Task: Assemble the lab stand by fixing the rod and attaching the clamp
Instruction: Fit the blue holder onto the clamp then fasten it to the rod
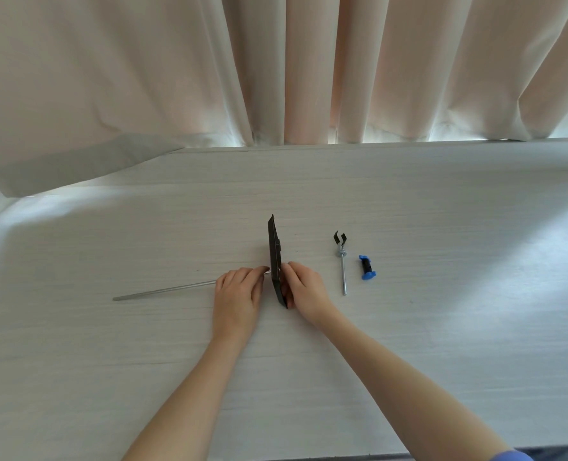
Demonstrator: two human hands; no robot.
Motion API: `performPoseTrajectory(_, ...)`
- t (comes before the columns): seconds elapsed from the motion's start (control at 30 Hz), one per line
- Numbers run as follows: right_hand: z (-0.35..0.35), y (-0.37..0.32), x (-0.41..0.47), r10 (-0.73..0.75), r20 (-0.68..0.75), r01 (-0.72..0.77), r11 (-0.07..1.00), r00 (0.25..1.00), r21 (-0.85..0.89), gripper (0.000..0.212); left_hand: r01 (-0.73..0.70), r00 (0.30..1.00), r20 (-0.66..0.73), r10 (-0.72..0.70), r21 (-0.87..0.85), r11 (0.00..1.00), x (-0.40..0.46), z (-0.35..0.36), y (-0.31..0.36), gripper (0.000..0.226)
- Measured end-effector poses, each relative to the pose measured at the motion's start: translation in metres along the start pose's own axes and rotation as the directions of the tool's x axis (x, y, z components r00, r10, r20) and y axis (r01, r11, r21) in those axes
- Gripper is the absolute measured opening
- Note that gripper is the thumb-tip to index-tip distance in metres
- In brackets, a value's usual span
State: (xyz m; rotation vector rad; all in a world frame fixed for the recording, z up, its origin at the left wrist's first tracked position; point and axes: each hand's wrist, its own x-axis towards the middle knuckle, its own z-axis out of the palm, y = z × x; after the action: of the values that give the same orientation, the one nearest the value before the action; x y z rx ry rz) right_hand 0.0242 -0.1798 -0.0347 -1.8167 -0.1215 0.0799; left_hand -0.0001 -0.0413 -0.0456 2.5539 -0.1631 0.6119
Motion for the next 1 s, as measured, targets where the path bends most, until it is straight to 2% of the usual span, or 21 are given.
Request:
performPoseTrajectory(0.17, -0.0009, 0.0043, -0.0034, -0.079, -0.007, 0.078, 0.995, 0.997, -0.057, 0.003, 0.013, 1.0, -0.001, -0.013, -0.012, 1.0, -0.0003, 0.0014, -0.0008, 0.02)
performPoseTrajectory(0.27, 0.0005, 0.006, -0.0038, -0.125, 0.01, 0.125, 0.977, 0.992, -0.175, 0.008, 0.024, 1.0, 0.002, -0.024, -0.008, 1.0, -0.0006, 0.0016, -0.0012, 0.02)
performPoseTrajectory(0.33, 0.0011, 0.0058, -0.0021, -0.115, 0.017, 0.116, 0.975, 0.993, -0.188, 0.006, 0.021, 1.0, 0.0, -0.021, -0.009, 1.0, -0.0006, 0.0015, -0.0013, 0.02)
performPoseTrajectory(0.47, 0.0025, 0.0011, 0.0015, -0.051, 0.016, 0.053, 0.984, 0.999, -0.17, 0.026, 0.019, 1.0, 0.01, -0.018, -0.011, 1.0, -0.0004, 0.001, -0.0011, 0.02)
performPoseTrajectory(0.57, 0.0021, -0.0016, 0.0027, 0.036, 0.002, -0.036, 0.998, 0.999, -0.047, 0.037, 0.019, 1.0, 0.011, -0.018, -0.005, 1.0, 0.0002, 0.0015, -0.0011, 0.02)
performPoseTrajectory(0.67, 0.0011, 0.0001, 0.0009, 0.028, -0.005, -0.028, 1.0, 1.0, 0.004, 0.021, 0.017, 1.0, 0.01, -0.017, 0.0, 1.0, -0.0001, 0.0019, -0.0012, 0.02)
performPoseTrajectory(0.73, 0.0016, 0.0024, -0.0014, -0.025, 0.005, 0.025, 0.999, 1.0, -0.037, 0.008, 0.023, 1.0, 0.013, -0.023, 0.001, 1.0, -0.0006, 0.002, -0.0016, 0.021)
performPoseTrajectory(0.83, 0.0028, 0.0054, -0.0023, -0.084, 0.024, 0.086, 0.985, 0.996, -0.147, 0.005, 0.034, 0.999, 0.018, -0.033, -0.006, 0.999, -0.0005, 0.0019, -0.0016, 0.021)
performPoseTrajectory(1.0, 0.004, -0.0003, 0.0016, -0.036, -0.006, 0.035, 0.99, 0.999, -0.139, 0.032, 0.034, 0.999, 0.026, -0.033, -0.01, 0.999, 0.0, 0.001, -0.0011, 0.021)
